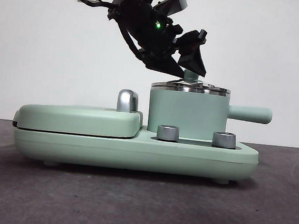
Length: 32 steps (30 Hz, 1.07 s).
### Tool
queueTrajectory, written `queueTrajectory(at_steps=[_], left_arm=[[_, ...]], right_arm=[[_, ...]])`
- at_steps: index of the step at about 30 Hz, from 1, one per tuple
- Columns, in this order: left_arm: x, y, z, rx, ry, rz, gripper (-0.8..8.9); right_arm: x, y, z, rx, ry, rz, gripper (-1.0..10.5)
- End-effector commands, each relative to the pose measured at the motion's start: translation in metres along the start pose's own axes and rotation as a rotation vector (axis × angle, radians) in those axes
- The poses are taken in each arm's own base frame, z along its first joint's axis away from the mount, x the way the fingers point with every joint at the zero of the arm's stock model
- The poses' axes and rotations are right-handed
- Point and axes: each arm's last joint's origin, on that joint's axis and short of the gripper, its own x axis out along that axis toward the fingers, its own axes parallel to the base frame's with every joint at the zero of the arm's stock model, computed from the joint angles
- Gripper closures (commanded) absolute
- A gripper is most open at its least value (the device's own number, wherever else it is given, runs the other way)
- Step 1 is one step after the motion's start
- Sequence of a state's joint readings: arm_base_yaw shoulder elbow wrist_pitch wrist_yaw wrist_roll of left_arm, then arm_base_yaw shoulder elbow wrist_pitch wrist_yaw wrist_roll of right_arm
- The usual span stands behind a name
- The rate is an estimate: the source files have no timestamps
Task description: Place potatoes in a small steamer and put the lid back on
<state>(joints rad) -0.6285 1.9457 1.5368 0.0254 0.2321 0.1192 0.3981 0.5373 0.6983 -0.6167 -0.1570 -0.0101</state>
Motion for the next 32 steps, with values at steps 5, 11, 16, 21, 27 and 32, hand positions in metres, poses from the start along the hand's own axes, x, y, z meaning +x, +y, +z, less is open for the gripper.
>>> queueTrajectory(at_steps=[5,11,16,21,27,32], left_arm=[[-0.026,-0.002,0.028,-0.005,-0.042,0.003,4.70],[-0.070,0.012,0.045,-0.175,-0.010,0.028,4.71],[-0.104,0.026,0.048,-0.238,0.006,0.068,4.71],[-0.138,0.035,0.035,-0.266,0.020,0.124,4.71],[-0.176,0.034,0.002,-0.322,0.033,0.182,4.71],[-0.207,0.025,-0.031,-0.400,0.039,0.224,4.71]], right_arm=[[0.000,0.001,0.001,0.007,-0.007,0.004,7.2],[0.000,0.001,0.002,0.007,-0.008,0.005,7.2],[0.000,0.001,0.002,0.007,-0.008,0.006,7.2],[0.000,0.001,0.002,0.007,-0.008,0.006,7.2],[0.001,0.001,0.002,0.008,-0.007,0.008,7.2],[0.004,0.000,0.001,0.033,0.008,0.009,7.2]])
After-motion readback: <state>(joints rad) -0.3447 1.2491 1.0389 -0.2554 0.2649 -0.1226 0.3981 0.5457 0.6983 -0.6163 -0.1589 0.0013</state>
